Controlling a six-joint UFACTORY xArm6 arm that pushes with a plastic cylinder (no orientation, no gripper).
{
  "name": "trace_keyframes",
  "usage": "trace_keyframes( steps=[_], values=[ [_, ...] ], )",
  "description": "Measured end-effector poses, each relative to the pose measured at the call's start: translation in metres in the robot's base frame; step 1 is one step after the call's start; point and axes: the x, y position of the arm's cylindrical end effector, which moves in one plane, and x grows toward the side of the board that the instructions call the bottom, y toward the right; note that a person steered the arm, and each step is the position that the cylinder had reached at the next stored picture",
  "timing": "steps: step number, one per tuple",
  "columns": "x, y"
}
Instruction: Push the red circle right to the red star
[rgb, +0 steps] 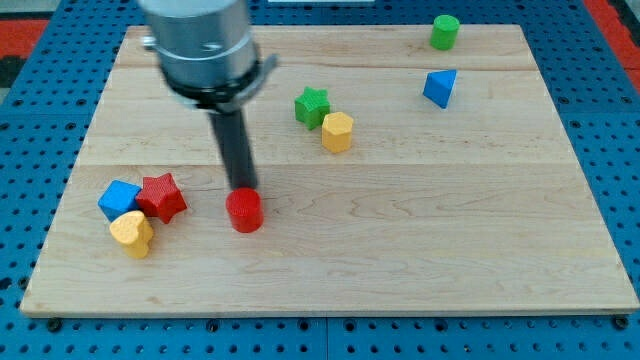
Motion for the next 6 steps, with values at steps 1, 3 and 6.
trace_keyframes(
  steps=[1, 3, 6],
  values=[
    [0.024, 0.030],
    [0.064, 0.013],
    [-0.006, -0.056]
  ],
)
